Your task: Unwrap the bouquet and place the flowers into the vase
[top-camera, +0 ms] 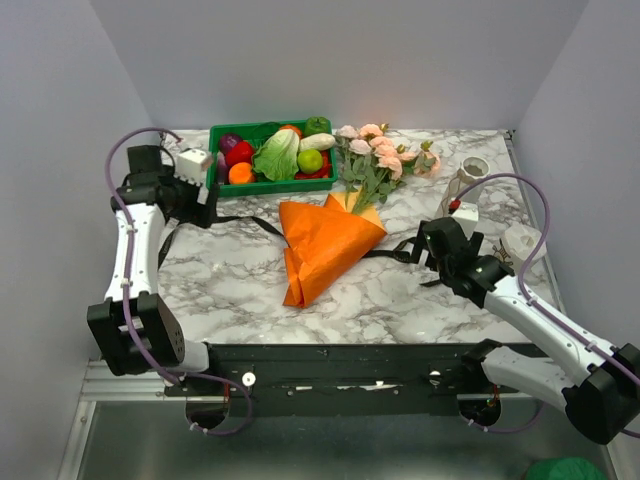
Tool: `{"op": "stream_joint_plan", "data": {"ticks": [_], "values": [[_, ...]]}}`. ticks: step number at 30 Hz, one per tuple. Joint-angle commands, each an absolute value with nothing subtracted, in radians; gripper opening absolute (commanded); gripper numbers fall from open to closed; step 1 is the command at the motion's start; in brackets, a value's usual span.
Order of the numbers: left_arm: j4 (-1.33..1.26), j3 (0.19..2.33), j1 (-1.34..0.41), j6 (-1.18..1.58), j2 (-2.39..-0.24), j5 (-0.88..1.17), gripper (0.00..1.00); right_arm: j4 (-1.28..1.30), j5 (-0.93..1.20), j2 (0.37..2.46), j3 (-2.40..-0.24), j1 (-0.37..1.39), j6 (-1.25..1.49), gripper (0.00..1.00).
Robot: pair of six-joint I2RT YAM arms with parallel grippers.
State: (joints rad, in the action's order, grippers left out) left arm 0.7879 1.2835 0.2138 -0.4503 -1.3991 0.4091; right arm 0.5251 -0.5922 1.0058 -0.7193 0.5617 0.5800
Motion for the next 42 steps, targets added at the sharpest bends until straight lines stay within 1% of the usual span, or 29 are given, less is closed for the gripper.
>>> {"op": "stream_joint_plan", "data": {"ticks": [1, 4, 7, 8, 10, 12, 14, 15, 18, 21, 24, 26, 29, 33, 36, 42], "values": [[0.836, 1.239, 0.088, -0.517, -1.358, 0.48, 0.99, 0.578, -0.551, 0.997, -0.749, 0.56, 0.611, 1.0], [0.839, 1.288, 0.003, -0.494, -1.39, 0.515, 0.99, 0.545, -0.516, 0.991, -0.776, 0.56, 0.591, 1.0], [0.845, 1.368, -0.096, -0.459, -1.474, 0.538, 0.99, 0.502, -0.473, 0.974, -0.795, 0.56, 0.568, 1.0], [0.862, 1.391, -0.136, -0.428, -1.542, 0.538, 0.99, 0.5, -0.466, 0.965, -0.798, 0.56, 0.563, 1.0], [0.899, 1.451, -0.163, -0.413, -1.618, 0.523, 0.99, 0.495, -0.451, 0.933, -0.802, 0.56, 0.554, 1.0], [0.91, 1.435, -0.164, -0.402, -1.681, 0.526, 0.99, 0.497, -0.443, 0.901, -0.798, 0.558, 0.528, 1.0], [0.846, 1.382, -0.164, -0.4, -1.669, 0.482, 0.99, 0.494, -0.433, 0.848, -0.782, 0.56, 0.511, 1.0], [0.824, 1.326, -0.164, -0.406, -1.66, 0.466, 0.99, 0.479, -0.431, 0.835, -0.776, 0.56, 0.508, 1.0], [0.784, 1.26, -0.172, -0.432, -1.649, 0.401, 0.99, 0.472, -0.423, 0.808, -0.772, 0.56, 0.506, 1.0], [0.75, 1.212, -0.181, -0.434, -1.655, 0.388, 0.99, 0.471, -0.414, 0.813, -0.791, 0.56, 0.495, 1.0], [0.68, 1.177, -0.216, -0.413, -1.686, 0.333, 0.99, 0.471, -0.426, 0.804, -0.808, 0.56, 0.492, 1.0], [0.611, 1.163, -0.259, -0.39, -1.716, 0.252, 0.99, 0.471, -0.434, 0.79, -0.813, 0.56, 0.489, 1.0], [0.508, 1.166, -0.291, -0.326, -1.756, 0.155, 0.99, 0.469, -0.437, 0.753, -0.813, 0.56, 0.485, 1.0], [0.437, 1.233, -0.296, -0.25, -1.795, 0.083, 0.99, 0.46, -0.431, 0.701, -0.802, 0.56, 0.48, 1.0], [0.399, 1.246, -0.305, -0.23, -1.798, 0.049, 0.99, 0.453, -0.426, 0.658, -0.787, 0.56, 0.482, 1.0], [0.382, 1.238, -0.34, -0.206, -1.727, 0.11, 0.99, 0.443, -0.433, 0.609, -0.765, 0.56, 0.483, 1.0]]}}
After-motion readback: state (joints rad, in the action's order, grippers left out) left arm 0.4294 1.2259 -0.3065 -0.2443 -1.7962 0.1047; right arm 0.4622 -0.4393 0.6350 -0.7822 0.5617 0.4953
